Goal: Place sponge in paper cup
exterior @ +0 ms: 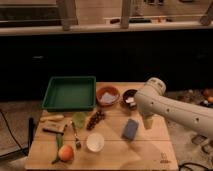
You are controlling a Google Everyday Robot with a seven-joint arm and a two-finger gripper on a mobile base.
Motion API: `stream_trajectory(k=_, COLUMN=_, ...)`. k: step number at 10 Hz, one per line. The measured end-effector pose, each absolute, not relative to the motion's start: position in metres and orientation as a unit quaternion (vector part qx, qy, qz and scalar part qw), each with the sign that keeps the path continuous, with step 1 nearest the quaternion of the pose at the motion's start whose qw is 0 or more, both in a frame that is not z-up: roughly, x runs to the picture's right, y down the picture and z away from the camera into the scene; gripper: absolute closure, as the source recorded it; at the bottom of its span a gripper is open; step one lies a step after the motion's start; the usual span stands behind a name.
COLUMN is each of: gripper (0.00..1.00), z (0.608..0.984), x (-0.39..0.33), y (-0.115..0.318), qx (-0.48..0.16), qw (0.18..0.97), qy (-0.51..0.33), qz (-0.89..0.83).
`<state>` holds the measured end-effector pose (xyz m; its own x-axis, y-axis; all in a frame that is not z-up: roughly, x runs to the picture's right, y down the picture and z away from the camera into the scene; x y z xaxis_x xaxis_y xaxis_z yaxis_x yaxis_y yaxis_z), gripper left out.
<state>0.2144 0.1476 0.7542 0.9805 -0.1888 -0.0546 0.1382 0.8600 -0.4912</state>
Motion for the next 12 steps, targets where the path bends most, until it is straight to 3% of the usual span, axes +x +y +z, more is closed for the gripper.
stream_trajectory(k=12, gripper=0.2, z=0.783, x=0.212, y=0.17, qx=-0.254, qw=0.963, qy=0.003, qz=-0.094)
